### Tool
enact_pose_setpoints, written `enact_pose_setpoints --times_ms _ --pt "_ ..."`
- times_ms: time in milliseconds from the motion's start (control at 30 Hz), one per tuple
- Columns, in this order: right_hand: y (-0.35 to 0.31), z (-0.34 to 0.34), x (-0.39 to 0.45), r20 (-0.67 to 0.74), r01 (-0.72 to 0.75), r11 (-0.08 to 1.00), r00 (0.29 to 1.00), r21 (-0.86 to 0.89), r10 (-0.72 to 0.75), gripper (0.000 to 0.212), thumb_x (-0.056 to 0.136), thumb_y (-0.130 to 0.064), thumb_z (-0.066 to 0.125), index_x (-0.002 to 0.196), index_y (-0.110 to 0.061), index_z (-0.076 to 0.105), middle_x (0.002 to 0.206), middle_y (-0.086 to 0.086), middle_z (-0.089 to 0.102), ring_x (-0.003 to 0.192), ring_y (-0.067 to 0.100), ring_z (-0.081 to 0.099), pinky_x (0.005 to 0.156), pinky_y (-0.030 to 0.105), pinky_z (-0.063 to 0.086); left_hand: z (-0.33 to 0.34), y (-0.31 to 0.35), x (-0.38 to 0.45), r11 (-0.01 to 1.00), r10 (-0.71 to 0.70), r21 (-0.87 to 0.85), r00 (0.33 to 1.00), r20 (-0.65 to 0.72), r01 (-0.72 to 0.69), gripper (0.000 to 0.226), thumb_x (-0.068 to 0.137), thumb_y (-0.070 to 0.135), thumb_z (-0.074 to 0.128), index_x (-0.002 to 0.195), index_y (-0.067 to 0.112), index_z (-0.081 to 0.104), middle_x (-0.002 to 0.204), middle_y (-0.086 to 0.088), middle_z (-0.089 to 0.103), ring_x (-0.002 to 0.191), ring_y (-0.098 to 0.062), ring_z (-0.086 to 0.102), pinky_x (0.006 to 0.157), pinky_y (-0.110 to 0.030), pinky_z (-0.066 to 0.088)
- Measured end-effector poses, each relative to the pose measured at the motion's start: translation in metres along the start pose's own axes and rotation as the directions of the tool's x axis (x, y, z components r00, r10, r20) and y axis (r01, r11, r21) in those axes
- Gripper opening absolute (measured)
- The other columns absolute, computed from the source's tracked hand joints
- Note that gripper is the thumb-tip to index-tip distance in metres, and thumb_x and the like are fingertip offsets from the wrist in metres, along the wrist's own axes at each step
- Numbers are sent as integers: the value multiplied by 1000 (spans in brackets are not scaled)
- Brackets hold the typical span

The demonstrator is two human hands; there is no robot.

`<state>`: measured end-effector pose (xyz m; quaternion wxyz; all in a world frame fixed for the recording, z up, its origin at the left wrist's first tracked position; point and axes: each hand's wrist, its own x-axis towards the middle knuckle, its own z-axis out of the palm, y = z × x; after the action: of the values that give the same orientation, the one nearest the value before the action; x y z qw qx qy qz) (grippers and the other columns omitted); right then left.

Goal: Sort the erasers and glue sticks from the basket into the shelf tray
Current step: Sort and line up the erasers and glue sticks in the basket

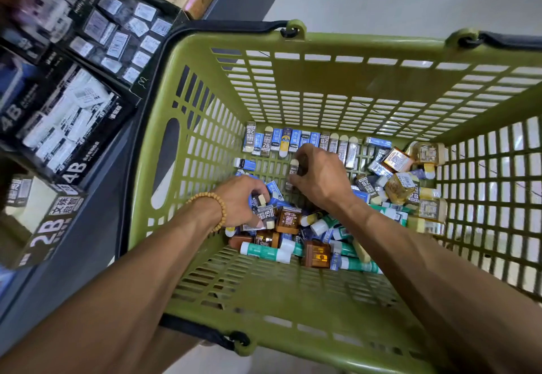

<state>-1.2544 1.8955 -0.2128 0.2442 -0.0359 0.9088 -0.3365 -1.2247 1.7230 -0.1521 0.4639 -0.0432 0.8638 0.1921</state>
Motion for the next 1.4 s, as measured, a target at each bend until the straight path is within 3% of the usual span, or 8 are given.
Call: enact_pose_setpoints --times_ms 300,500,633,833,1033,1200,1300,1400 --pt "4 -1 -2 166 108 988 982 -114 -88 38 82 -35 78 113 -16 65 100 -2 51 88 19 58 73 25 44 1 1 -5 991 -2 133 998 61 -6 53 74 15 83 120 25 60 143 -1 46 126 -23 48 97 -28 40" --pt "3 -3 -5 217 -1 998 976 68 -14 35 81 -23 81 102 -16 55 81 -5 59 71 13 60 54 13 41 5 -1 -11 990 -2 144 999 48 -5 49 75 18 82 115 27 56 113 0 56 86 -16 50 69 -23 39" --pt "-2 -7 -3 220 -88 958 975 275 27 26 84 -13 78 96 -18 55 78 -1 59 68 14 57 58 21 46 3 1 -9 1000 -7 -5 999 46 7 58 80 15 78 130 23 52 102 -1 59 59 -7 48 47 -17 35" --pt "-16 -17 16 133 -189 816 981 546 138 20 88 -9 74 96 -17 58 69 4 57 71 21 61 76 39 56 2 0 -11 914 -81 -396 996 29 86 82 81 8 76 149 18 32 119 -1 58 39 -3 41 48 -21 44" --pt "-40 1 46 -21 -117 878 989 465 144 21 86 -13 76 104 -12 67 79 -1 68 80 21 72 78 33 59 3 2 -22 818 -88 -573 996 -29 56 89 76 12 80 150 14 30 150 5 39 120 -7 46 91 -17 31" --pt "-47 14 52 -109 -51 941 990 336 92 28 89 -17 73 114 -6 68 77 -6 63 64 4 58 53 1 40 1 2 -21 660 -109 -750 994 -26 52 65 76 -1 77 130 23 50 108 22 58 78 14 54 68 -7 46" --pt "-44 21 55 -91 -81 968 990 236 105 17 87 -28 76 91 -14 68 73 -2 65 59 5 56 45 10 38 1 -1 -18 588 -144 -804 990 2 87 67 73 -1 78 133 13 52 117 13 62 103 -8 63 92 -30 51" --pt "-47 22 60 -78 -74 985 993 155 87 24 88 -36 74 77 -19 62 69 -2 63 61 12 58 49 19 36 1 -3 -15 521 -149 -847 988 37 110 60 73 -2 78 126 14 56 108 5 67 105 -21 66 91 -40 50"
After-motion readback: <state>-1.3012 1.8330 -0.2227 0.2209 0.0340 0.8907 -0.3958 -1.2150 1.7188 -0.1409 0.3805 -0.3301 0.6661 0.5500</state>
